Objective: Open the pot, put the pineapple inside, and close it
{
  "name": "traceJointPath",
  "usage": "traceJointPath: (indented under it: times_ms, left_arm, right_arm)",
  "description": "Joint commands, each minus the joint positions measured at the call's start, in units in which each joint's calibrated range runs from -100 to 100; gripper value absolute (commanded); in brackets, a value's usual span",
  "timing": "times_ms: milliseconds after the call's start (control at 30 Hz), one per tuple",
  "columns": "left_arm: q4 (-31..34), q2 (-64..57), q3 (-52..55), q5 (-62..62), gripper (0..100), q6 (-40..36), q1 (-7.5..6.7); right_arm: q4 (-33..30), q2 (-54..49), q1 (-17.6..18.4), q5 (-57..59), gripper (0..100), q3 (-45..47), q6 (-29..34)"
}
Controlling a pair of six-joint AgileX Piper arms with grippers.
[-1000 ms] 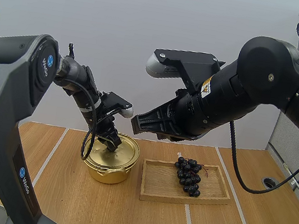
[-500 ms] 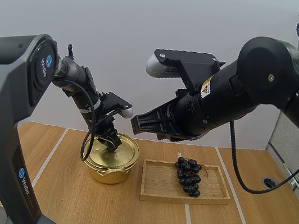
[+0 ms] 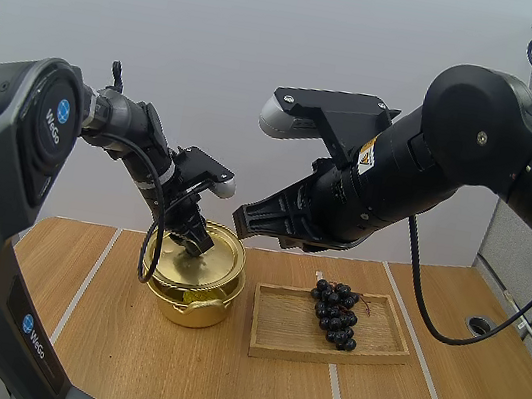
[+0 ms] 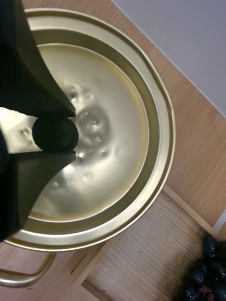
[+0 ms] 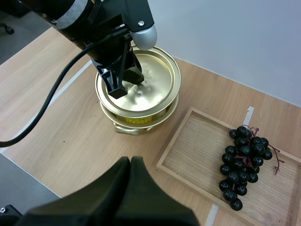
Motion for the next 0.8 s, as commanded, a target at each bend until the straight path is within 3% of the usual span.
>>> traceJointPath:
  times_ms: [0,767]
  left_arm:
    - [-1.29,0.96,0.21,1.62,0,-0.59,-0.21]
    - [-2.41,6.75,0.33,1.96,1,-0.50,-0.21]
  right_arm:
    - [-0.24,-0.61,0.10,0.40,0,0.14,-0.42]
    - [-0.24,-0.61,0.10,0.40,0,0.14,-0.42]
